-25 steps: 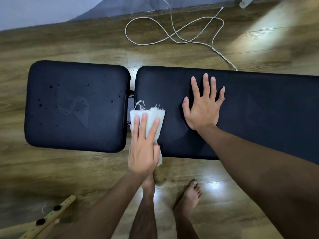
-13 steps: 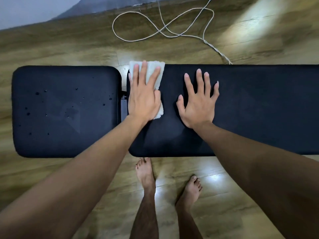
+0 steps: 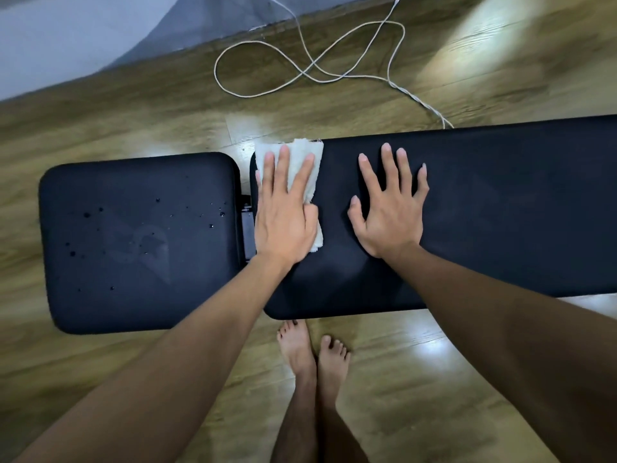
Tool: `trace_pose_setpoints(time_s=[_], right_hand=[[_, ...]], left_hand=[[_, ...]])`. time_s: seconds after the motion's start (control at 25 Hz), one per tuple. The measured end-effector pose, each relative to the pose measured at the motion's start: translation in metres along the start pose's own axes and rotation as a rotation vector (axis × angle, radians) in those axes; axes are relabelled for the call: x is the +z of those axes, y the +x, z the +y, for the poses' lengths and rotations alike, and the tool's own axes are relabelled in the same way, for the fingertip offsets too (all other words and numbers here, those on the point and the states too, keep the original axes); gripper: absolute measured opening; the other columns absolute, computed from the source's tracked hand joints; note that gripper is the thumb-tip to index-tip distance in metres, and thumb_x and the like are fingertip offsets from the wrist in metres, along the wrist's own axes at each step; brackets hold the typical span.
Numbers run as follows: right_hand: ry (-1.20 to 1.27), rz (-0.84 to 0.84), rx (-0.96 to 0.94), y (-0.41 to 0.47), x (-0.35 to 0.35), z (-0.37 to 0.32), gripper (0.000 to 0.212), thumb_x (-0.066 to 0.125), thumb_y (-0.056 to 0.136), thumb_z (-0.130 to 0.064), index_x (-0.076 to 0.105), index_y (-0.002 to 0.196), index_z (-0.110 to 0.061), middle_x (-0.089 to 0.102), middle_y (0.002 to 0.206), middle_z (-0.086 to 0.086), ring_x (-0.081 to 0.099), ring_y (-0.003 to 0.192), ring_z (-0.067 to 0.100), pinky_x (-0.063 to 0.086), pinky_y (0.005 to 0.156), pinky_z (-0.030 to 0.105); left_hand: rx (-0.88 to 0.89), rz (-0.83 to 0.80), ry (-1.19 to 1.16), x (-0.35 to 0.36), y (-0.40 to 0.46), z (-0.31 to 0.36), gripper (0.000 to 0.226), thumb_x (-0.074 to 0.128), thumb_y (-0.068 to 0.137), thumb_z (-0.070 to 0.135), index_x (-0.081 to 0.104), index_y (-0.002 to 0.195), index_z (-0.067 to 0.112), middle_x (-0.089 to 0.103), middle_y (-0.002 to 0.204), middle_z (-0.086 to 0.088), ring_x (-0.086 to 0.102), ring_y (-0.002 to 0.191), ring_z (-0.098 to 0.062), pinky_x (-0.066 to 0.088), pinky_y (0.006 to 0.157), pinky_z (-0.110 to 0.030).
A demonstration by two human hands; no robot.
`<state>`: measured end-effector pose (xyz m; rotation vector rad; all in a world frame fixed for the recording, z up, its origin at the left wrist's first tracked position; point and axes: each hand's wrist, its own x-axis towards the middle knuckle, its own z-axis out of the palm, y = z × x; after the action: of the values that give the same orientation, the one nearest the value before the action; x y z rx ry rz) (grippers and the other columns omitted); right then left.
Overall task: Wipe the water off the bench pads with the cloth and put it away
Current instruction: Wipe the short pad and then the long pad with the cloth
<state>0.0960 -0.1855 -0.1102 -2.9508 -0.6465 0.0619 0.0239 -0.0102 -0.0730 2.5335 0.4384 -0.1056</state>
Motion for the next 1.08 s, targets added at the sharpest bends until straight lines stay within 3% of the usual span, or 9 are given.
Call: trace_pose_setpoints(time_s=[0.32, 0.56, 0.72, 0.92, 1.08], right_hand=[[0.005, -0.002, 0.005, -0.001, 0.003, 0.0, 0.066, 0.033, 0.094, -0.05, 0.02, 0.156, -0.031, 0.015, 0.165, 0.009, 0.011, 0.153, 0.032, 0.011, 0.12, 0.063], [-0.029, -0.033, -0.009, -0.001, -0.001, -0.002, 0.064, 0.03, 0.096, -0.048, 0.02, 0.156, -0.028, 0.015, 0.165, 0.011, 0.011, 0.153, 0.034, 0.01, 0.12, 0.063], [-0.064, -0.042, 0.019, -0.006, -0.007, -0.014, 0.06, 0.03, 0.099, -0.04, 0.029, 0.154, -0.018, 0.024, 0.162, 0.016, 0.02, 0.151, 0.034, 0.018, 0.119, 0.059], [0.057, 0.057, -0.095, -0.024, -0.008, -0.081, 0.05, 0.045, 0.096, -0.028, 0.049, 0.145, -0.015, 0.04, 0.156, 0.012, 0.035, 0.146, 0.031, 0.025, 0.119, 0.052], [0.036, -0.045, -0.065, -0.019, 0.009, -0.147, 0.057, 0.034, 0.101, -0.041, 0.029, 0.156, -0.025, 0.021, 0.165, 0.009, 0.015, 0.153, 0.032, 0.011, 0.123, 0.056]], left_hand=[[-0.034, -0.005, -0.065, 0.022, -0.121, 0.003, 0.08, 0.045, 0.079, 0.007, 0.034, 0.157, 0.018, 0.013, 0.168, -0.012, -0.001, 0.157, -0.033, 0.018, 0.122, -0.06], [-0.005, 0.053, -0.178, 0.012, -0.123, -0.007, 0.074, 0.032, 0.08, 0.013, 0.042, 0.153, 0.015, 0.023, 0.166, -0.014, 0.008, 0.157, -0.032, 0.022, 0.122, -0.058], [-0.006, 0.141, -0.205, -0.015, -0.119, -0.03, 0.073, 0.033, 0.079, 0.007, 0.046, 0.151, 0.011, 0.027, 0.164, -0.015, 0.012, 0.156, -0.033, 0.025, 0.121, -0.057], [-0.049, 0.201, -0.14, -0.053, -0.106, -0.076, 0.073, 0.032, 0.08, 0.01, 0.043, 0.153, 0.015, 0.025, 0.165, -0.014, 0.009, 0.156, -0.031, 0.028, 0.119, -0.06], [-0.123, 0.117, 0.104, -0.059, -0.097, -0.115, 0.069, 0.037, 0.089, 0.022, 0.033, 0.157, 0.016, 0.018, 0.167, -0.016, 0.007, 0.156, -0.038, 0.018, 0.123, -0.058]])
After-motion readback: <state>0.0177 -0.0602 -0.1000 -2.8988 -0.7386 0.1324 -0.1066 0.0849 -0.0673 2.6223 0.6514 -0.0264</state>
